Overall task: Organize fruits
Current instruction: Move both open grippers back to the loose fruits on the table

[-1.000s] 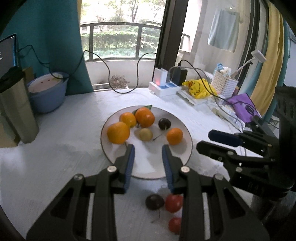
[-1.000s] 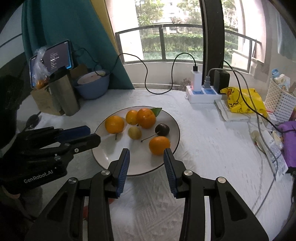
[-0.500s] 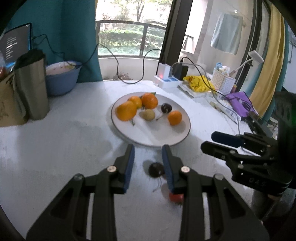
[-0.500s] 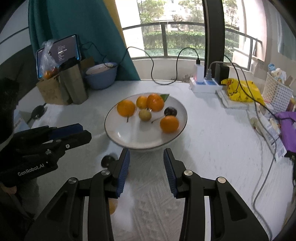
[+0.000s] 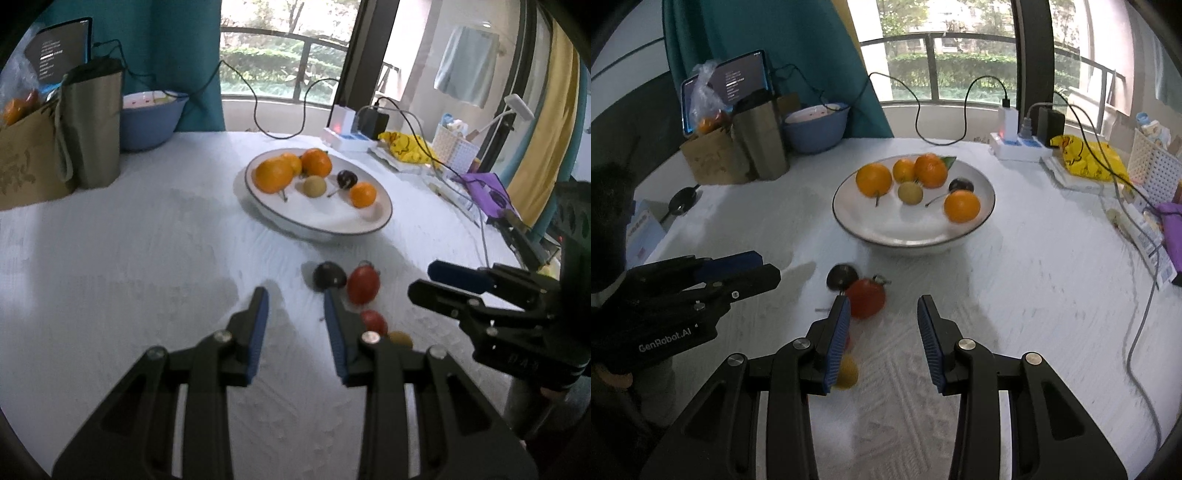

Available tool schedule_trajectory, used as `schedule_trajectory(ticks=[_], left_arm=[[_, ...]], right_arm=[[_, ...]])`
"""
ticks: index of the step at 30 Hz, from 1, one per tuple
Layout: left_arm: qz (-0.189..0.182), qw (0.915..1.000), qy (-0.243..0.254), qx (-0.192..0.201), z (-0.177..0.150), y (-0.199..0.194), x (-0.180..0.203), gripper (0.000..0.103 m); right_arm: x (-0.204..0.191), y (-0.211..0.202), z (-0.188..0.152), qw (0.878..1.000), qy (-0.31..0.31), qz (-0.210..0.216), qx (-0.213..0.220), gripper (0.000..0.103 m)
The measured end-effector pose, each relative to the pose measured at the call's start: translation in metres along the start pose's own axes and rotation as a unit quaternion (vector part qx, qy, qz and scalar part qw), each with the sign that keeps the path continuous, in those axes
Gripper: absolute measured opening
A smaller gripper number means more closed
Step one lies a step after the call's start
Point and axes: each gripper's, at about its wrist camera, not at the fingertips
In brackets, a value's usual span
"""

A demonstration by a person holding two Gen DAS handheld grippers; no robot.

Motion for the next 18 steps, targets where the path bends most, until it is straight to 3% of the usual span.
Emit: schedule_trajectory(ticks=[3,6,18], left_arm=[[-0.002,1.0,-0.002,0.002,-0.007,0.0,0.001,0.036],[-0.006,0.9999,-0.008,-0.001,-0.014,0.002,0.001,0.046],[0.005,0.9999,-0.011,-0.011,-0.028,0.001,0.002,0.046]], right_arm=[[-0.002,0.002,-0.008,1.0,0.0,0.005,-0.008,0.04],[-0.005,0.002,-0.017,1.0,0.002,0.012,-0.013,0.04],[-0.019,0.02,-0.034,0.998,-0.011,0.048,-0.042,0.04]])
Point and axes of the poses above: each gripper's, at about its wrist camera, not at the fingertips, and y roughly the way its jaws point, x to its right, z to its top, and after that the axes turned 10 degrees about -x, right-handed
